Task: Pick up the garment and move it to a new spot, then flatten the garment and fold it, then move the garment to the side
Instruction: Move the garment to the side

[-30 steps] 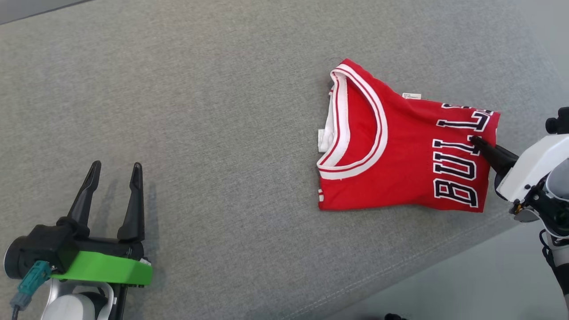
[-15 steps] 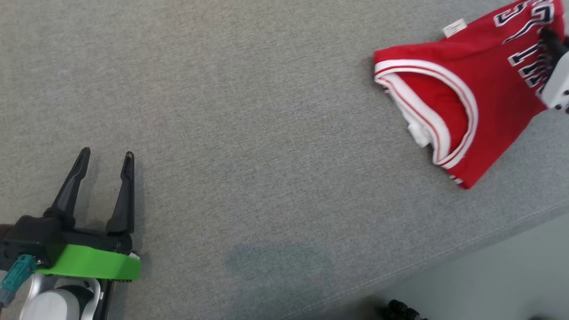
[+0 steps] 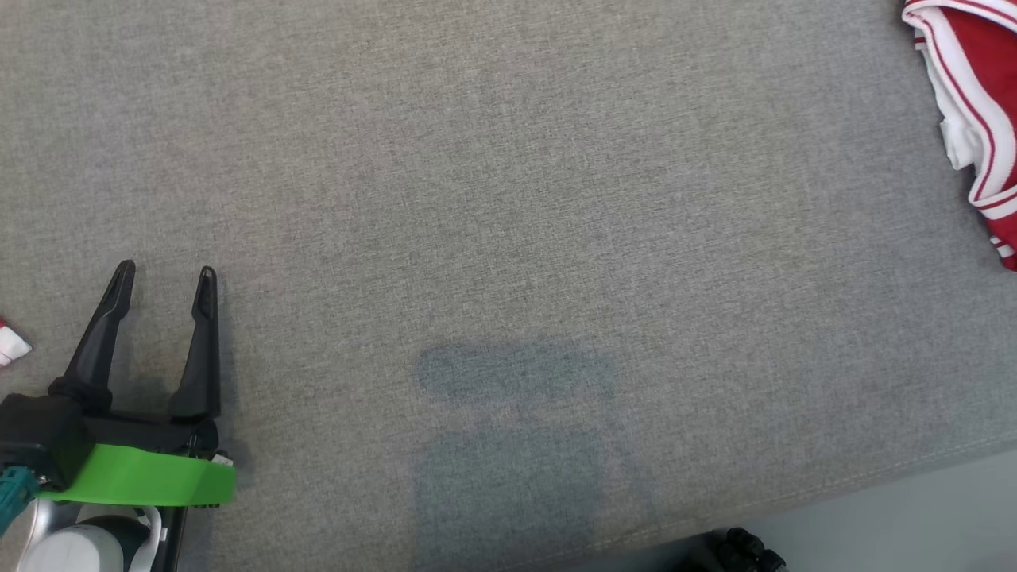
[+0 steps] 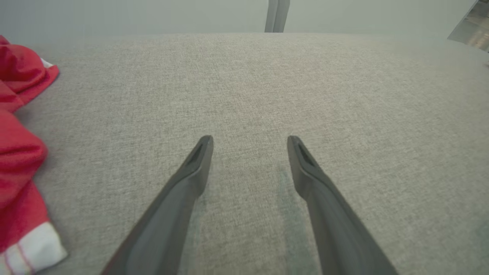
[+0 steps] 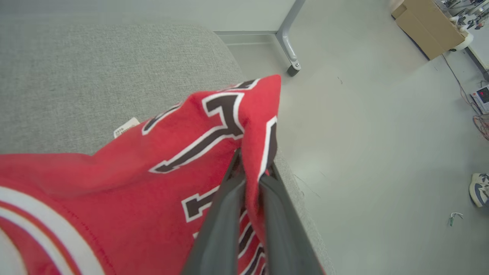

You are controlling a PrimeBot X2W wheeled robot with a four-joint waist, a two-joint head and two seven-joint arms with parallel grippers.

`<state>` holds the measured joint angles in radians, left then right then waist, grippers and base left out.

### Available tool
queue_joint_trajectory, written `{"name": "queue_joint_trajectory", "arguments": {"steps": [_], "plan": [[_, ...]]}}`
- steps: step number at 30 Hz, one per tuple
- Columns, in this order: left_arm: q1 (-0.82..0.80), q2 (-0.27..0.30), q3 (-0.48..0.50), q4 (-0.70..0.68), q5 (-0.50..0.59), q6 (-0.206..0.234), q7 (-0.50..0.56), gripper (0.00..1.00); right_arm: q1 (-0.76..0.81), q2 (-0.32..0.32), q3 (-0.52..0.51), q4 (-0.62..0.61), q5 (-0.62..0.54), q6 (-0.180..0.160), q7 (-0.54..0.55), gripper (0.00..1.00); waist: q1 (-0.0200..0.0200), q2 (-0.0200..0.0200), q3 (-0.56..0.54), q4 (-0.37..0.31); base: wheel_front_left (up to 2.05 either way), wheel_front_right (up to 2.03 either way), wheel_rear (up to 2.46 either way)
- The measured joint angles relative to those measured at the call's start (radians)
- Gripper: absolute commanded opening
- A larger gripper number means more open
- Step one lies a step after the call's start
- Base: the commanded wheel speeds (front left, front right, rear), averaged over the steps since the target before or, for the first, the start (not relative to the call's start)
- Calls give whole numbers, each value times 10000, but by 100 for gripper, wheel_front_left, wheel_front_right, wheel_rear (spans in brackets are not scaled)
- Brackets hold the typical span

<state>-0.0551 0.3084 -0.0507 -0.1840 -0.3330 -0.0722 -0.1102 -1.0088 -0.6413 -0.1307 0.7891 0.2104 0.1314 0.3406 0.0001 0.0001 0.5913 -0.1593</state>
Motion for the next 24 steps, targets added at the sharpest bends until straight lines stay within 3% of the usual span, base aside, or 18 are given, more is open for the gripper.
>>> {"name": "queue_joint_trajectory", "arguments": {"steps": [2,3,4,8,13,20,24], "plan": [[12,6,12,-8,-23,23,2,100,-89,59,-529,337,-545,0,-228,3,0,0,170,101,0,0,0],[11,6,-2,-6,-23,27,2,100,-94,151,-650,412,-696,0,-345,71,0,0,206,116,0,0,0],[9,4,-42,-8,-23,27,2,100,-107,276,-863,520,-844,0,-445,100,0,0,228,117,0,0,0],[-57,8,-100,48,-25,25,-15,100,-115,709,-1264,744,-1298,0,-930,100,0,0,147,64,0,0,0],[-182,4,-63,334,-163,27,-165,100,-112,1126,-1246,464,-1252,0,-2393,100,0,0,-149,5,0,0,0],[-357,-332,-159,1294,-416,25,-660,100,879,1336,403,-830,-316,0,-4209,100,0,0,-1004,85,0,0,0],[-345,-510,-178,1889,-506,40,-922,100,2002,1319,849,-2027,192,0,-4957,100,-1,-1,-1685,297,0,0,0]]}}
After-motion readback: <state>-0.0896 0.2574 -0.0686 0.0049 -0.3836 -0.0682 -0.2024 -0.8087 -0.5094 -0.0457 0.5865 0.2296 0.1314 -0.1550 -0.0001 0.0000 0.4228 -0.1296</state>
